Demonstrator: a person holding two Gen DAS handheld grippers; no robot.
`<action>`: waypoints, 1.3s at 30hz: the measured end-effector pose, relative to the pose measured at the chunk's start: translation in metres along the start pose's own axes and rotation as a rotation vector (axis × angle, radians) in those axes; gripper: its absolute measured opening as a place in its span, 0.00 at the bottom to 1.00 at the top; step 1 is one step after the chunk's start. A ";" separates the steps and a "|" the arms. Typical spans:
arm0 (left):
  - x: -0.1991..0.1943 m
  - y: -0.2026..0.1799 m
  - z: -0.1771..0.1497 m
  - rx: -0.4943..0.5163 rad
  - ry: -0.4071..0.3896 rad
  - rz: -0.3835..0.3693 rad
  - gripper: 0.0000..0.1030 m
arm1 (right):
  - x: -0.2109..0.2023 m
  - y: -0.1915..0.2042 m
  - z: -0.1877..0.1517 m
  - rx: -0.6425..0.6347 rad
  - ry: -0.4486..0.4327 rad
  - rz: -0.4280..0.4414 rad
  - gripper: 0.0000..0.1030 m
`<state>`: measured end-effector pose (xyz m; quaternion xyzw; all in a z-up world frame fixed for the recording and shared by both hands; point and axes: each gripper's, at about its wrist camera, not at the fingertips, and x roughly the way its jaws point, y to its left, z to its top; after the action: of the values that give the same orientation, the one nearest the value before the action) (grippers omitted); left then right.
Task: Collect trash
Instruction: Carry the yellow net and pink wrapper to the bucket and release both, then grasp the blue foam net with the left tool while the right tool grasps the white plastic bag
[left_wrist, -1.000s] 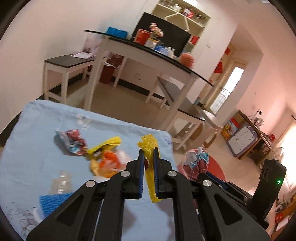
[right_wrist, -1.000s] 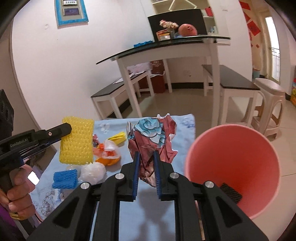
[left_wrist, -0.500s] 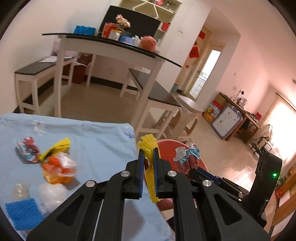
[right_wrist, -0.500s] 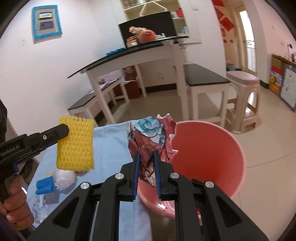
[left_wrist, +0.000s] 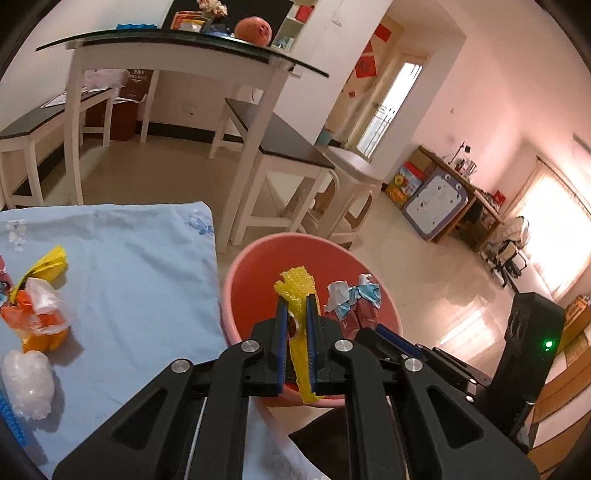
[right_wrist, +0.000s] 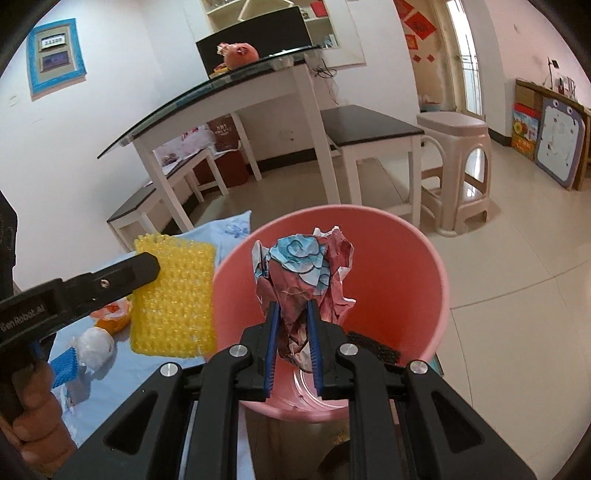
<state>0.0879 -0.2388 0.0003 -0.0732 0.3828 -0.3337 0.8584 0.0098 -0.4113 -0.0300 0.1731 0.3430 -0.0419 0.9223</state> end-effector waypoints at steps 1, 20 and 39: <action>0.005 -0.001 -0.001 0.004 0.009 0.004 0.08 | 0.002 -0.002 0.000 0.006 0.007 -0.004 0.14; 0.032 -0.001 -0.004 0.002 0.067 -0.001 0.34 | 0.017 -0.011 -0.002 0.043 0.048 -0.067 0.29; -0.046 0.028 -0.008 0.020 -0.055 0.099 0.36 | 0.002 0.027 -0.001 -0.019 -0.006 0.029 0.44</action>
<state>0.0745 -0.1878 0.0123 -0.0546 0.3588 -0.2925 0.8847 0.0161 -0.3861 -0.0241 0.1689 0.3381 -0.0260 0.9255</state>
